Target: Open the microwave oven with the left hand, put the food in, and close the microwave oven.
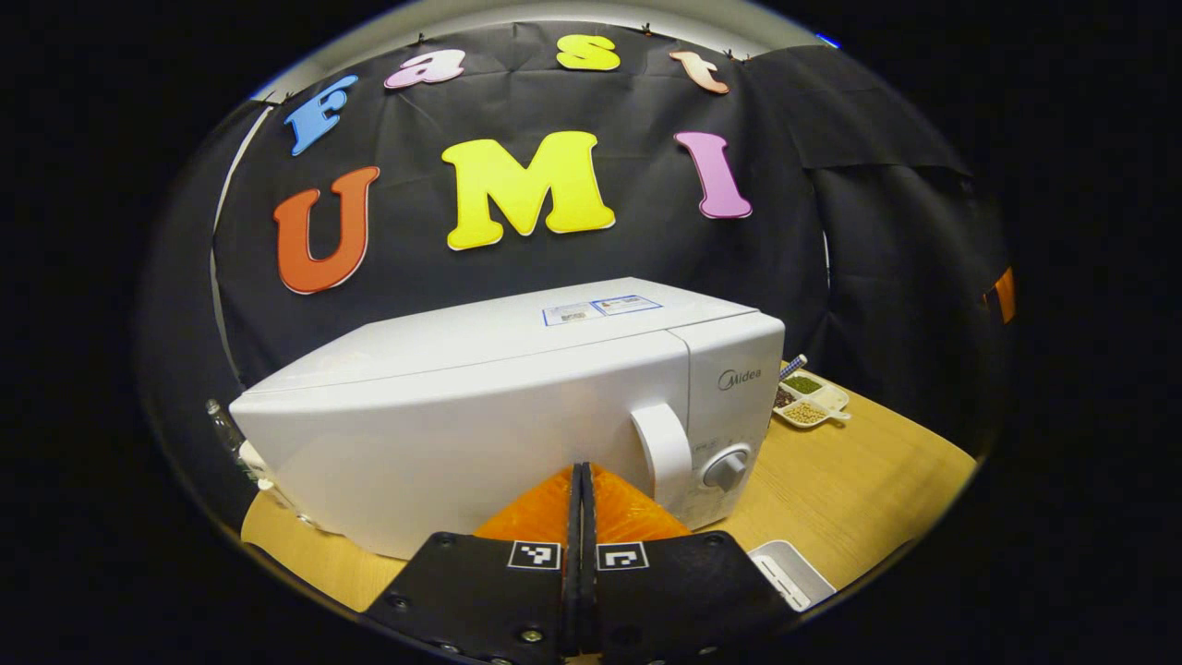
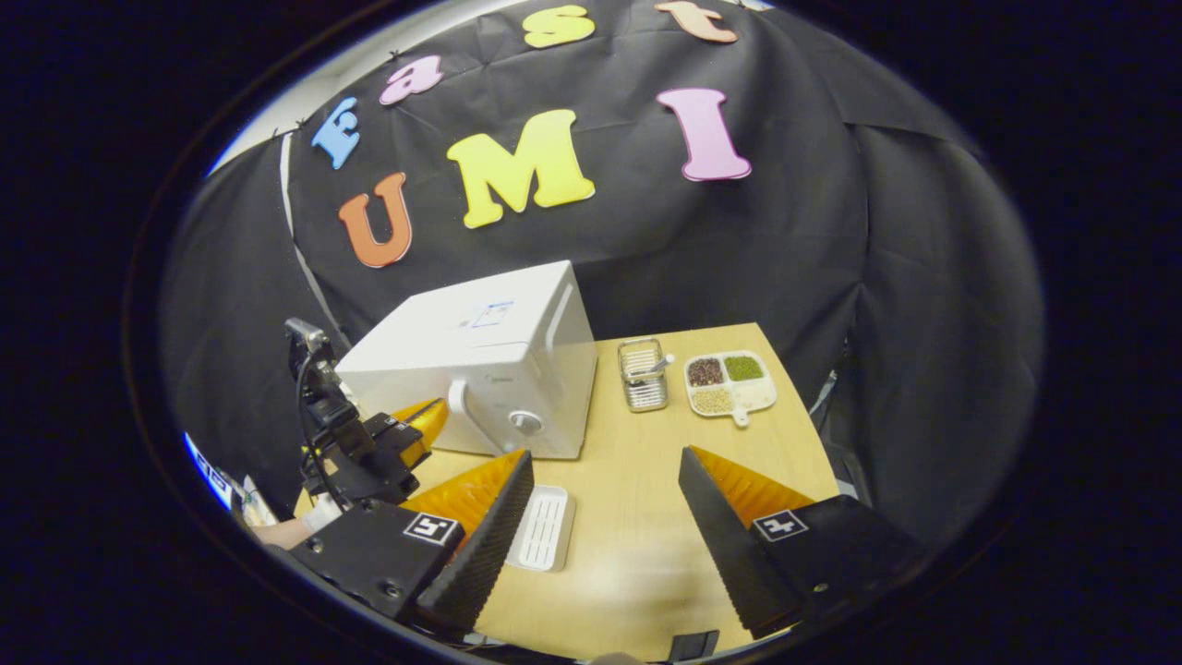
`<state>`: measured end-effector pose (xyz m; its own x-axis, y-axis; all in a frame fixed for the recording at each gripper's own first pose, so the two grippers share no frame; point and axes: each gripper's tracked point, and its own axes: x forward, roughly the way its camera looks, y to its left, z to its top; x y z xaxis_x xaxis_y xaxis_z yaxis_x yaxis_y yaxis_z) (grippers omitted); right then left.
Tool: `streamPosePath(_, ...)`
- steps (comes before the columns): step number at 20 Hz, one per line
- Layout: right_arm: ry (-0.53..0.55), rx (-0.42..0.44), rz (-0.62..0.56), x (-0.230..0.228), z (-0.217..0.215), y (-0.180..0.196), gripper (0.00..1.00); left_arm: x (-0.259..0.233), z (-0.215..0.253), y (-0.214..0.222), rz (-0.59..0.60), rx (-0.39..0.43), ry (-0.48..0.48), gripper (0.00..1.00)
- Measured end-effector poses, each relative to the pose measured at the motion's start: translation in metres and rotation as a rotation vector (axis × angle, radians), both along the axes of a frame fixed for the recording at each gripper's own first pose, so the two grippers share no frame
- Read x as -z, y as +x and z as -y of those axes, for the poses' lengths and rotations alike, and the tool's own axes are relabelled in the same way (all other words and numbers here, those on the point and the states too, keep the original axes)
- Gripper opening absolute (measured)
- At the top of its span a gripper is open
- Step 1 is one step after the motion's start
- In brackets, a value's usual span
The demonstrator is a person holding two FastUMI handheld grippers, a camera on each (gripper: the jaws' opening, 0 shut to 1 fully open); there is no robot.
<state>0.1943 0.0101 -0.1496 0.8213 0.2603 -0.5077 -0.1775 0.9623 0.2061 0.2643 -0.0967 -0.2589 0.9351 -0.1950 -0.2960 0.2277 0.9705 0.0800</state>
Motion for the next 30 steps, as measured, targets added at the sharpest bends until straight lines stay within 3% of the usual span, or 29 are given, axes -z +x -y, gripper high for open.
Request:
streamPosePath(1,-0.016,-0.002,0.013,-0.001,0.001,-0.001,1.00,-0.001,-0.005,-0.004,0.010,-0.012,-0.003,0.00)
streamPosePath(2,-0.034,0.000,0.025,-0.002,0.003,-0.003,1.00,-0.005,-0.011,-0.015,0.010,-0.019,0.002,0.14)
streamPosePath(3,-0.050,0.003,0.043,-0.003,0.003,-0.005,0.90,-0.008,-0.016,-0.029,0.014,-0.022,0.013,0.51)
streamPosePath(4,-0.066,0.016,0.058,-0.005,0.005,-0.009,1.00,-0.011,-0.021,-0.030,0.035,-0.027,0.030,0.88)
streamPosePath(5,-0.079,0.031,0.068,-0.004,0.006,-0.014,1.00,-0.019,-0.027,-0.038,0.065,-0.016,0.037,0.96)
streamPosePath(7,-0.084,0.063,0.081,-0.010,0.000,-0.032,1.00,-0.031,-0.030,-0.060,0.066,0.009,0.036,0.96)
streamPosePath(12,-0.104,0.116,0.204,-0.053,-0.029,-0.085,1.00,-0.115,-0.061,-0.134,0.163,0.030,-0.019,0.96)
streamPosePath(17,-0.116,0.098,0.331,-0.097,-0.075,-0.126,1.00,-0.191,-0.119,-0.202,0.223,-0.025,-0.087,0.96)
streamPosePath(18,-0.132,0.093,0.355,-0.106,-0.082,-0.131,1.00,-0.201,-0.125,-0.210,0.225,-0.044,-0.116,0.96)
streamPosePath(19,-0.142,0.088,0.381,-0.117,-0.088,-0.137,0.90,-0.214,-0.136,-0.219,0.224,-0.072,-0.139,0.96)
streamPosePath(21,-0.142,0.080,0.428,-0.138,-0.099,-0.145,0.91,-0.235,-0.158,-0.230,0.226,-0.125,-0.180,0.96)
streamPosePath(22,-0.137,0.080,0.443,-0.148,-0.102,-0.148,1.00,-0.244,-0.166,-0.233,0.229,-0.147,-0.200,1.00)
streamPosePath(23,-0.126,0.082,0.456,-0.157,-0.105,-0.149,0.91,-0.254,-0.172,-0.237,0.240,-0.162,-0.221,0.95)
streamPosePath(24,-0.119,0.092,0.467,-0.166,-0.105,-0.150,1.00,-0.264,-0.179,-0.238,0.259,-0.180,-0.229,0.95)
streamPosePath(25,-0.109,0.096,0.478,-0.173,-0.105,-0.152,1.00,-0.273,-0.184,-0.239,0.282,-0.194,-0.225,0.93)
streamPosePath(26,-0.099,0.099,0.487,-0.179,-0.109,-0.150,0.91,-0.280,-0.188,-0.239,0.300,-0.203,-0.214,0.93)
streamPosePath(28,-0.092,0.105,0.497,-0.188,-0.107,-0.149,0.91,-0.288,-0.189,-0.242,0.309,-0.206,-0.206,0.92)
streamPosePath(29,-0.096,0.110,0.501,-0.191,-0.105,-0.151,0.91,-0.293,-0.186,-0.243,0.314,-0.198,-0.202,0.81)
streamPosePath(30,-0.101,0.117,0.507,-0.195,-0.102,-0.152,0.91,-0.295,-0.184,-0.243,0.305,-0.194,-0.201,0.92)
